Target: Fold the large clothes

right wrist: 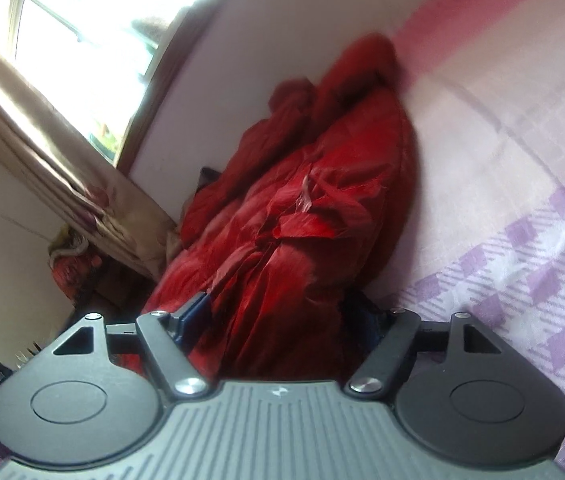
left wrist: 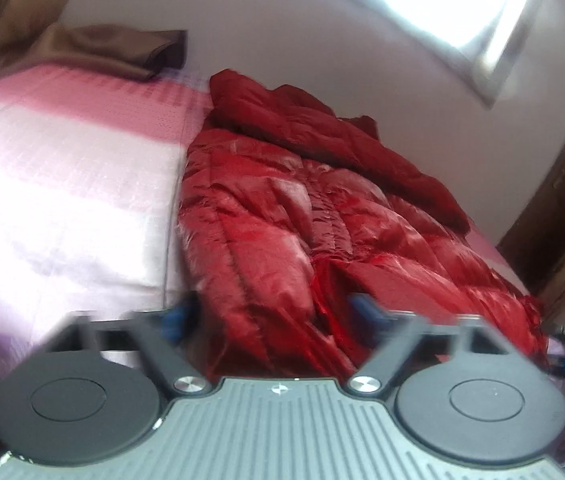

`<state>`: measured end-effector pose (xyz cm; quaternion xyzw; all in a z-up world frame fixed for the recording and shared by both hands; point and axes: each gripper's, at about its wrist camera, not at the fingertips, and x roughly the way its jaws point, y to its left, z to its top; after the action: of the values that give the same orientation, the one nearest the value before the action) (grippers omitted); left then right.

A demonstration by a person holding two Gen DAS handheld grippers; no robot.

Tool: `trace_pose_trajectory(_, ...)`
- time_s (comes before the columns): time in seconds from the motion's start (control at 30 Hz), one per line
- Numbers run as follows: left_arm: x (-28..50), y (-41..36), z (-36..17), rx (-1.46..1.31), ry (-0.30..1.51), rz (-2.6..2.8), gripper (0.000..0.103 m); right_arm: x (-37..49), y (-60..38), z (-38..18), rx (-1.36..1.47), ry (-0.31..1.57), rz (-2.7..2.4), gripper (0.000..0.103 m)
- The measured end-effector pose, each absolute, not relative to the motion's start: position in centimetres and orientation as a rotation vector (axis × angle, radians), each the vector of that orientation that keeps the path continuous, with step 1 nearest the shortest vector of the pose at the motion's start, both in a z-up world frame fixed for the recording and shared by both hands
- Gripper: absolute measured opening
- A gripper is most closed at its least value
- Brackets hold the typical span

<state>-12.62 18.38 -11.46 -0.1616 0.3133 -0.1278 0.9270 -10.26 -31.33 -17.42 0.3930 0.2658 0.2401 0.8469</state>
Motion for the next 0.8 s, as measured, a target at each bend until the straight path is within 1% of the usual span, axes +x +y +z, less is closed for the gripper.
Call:
trace_pose_trajectory(0.03, -12.3, 18.3, -11.4, -0.32, 0.661, -0.276, 0.041, -10.2, -31.4, -17.5, 0.838, 0.565, 0.507, 0.073)
trace_pose_trajectory(0.1, -12.2, 18.5, -11.3, -0.348, 0.664, -0.278, 0.026, -10.0, -31.2, -17.2, 0.828, 0.578, 0.495, 0.074)
trace_pose_trajectory(0.17, -12.4, 18.4, -11.1, -0.35, 0.649, -0.278, 0.02, -10.0, -30.7, -16.9, 0.794, 0.578, 0.494, 0.074)
trace_pose_trajectory(0.2, -12.5, 18.2, -11.0, -0.34, 0.643, -0.271, 0.019, -10.0, -30.5, -16.8, 0.775, 0.576, 0.494, 0.067)
trace_pose_trajectory(0.23, -12.7, 18.1, -10.8, -0.34, 0.629, -0.266, 0.018, -10.0, -30.4, -16.7, 0.774, 0.578, 0.496, 0.053)
trace_pose_trajectory(0.33, -13.3, 18.6, -10.2, -0.359, 0.59, -0.276, 0.017, -10.2, -31.0, -16.7, 0.808, 0.57, 0.511, 0.038)
trace_pose_trajectory(0.4, -13.3, 18.6, -10.1, -0.332, 0.598, -0.28, 0.017, -10.6, -31.6, -16.6, 0.834, 0.565, 0.517, 0.034)
trace_pose_trajectory(0.43, -13.3, 18.6, -10.2, -0.325, 0.605, -0.284, 0.017, -10.7, -31.8, -16.6, 0.838, 0.566, 0.521, 0.034)
trace_pose_trajectory(0.47, -13.2, 18.7, -10.3, -0.32, 0.606, -0.284, 0.021, -10.8, -31.9, -16.6, 0.827, 0.573, 0.523, 0.034)
trace_pose_trajectory(0.5, -13.2, 18.8, -10.4, -0.319, 0.608, -0.28, 0.027, -10.8, -31.7, -16.6, 0.806, 0.596, 0.529, 0.036)
trace_pose_trajectory(0.53, -13.1, 18.9, -10.5, -0.324, 0.612, -0.275, 0.034, -10.8, -31.7, -16.7, 0.8, 0.61, 0.521, 0.042)
trace_pose_trajectory(0.57, -13.0, 19.1, -10.7, -0.329, 0.618, -0.274, 0.056, -10.8, -31.9, -16.9, 0.818, 0.613, 0.514, 0.049)
trace_pose_trajectory(0.6, -12.8, 19.2, -11.0, -0.337, 0.628, -0.264, 0.085, -10.7, -32.0, -17.3, 0.843, 0.619, 0.522, 0.073)
trace_pose_trajectory(0.63, -12.7, 19.3, -11.2, -0.35, 0.636, -0.248, 0.095, -10.7, -31.9, -17.4, 0.865, 0.607, 0.554, 0.086)
trace_pose_trajectory(0.67, -12.6, 19.3, -11.4, -0.361, 0.641, -0.24, 0.1, -10.7, -31.6, -17.3, 0.874, 0.59, 0.569, 0.091)
trace_pose_trajectory(0.7, -12.4, 19.2, -11.6, -0.367, 0.645, -0.253, 0.095, -10.5, -31.2, -17.2, 0.878, 0.579, 0.568, 0.094)
trace_pose_trajectory(0.73, -12.2, 19.1, -11.7, -0.361, 0.649, -0.272, 0.09, -10.3, -30.8, -17.1, 0.876, 0.573, 0.571, 0.094)
trace_pose_trajectory(0.77, -12.1, 18.8, -11.6, -0.341, 0.642, -0.293, 0.057, -10.0, -30.4, -17.1, 0.867, 0.572, 0.574, 0.093)
trace_pose_trajectory(0.8, -11.7, 18.5, -11.6, -0.328, 0.669, -0.326, 0.029, -9.8, -29.9, -17.0, 0.838, 0.566, 0.574, 0.092)
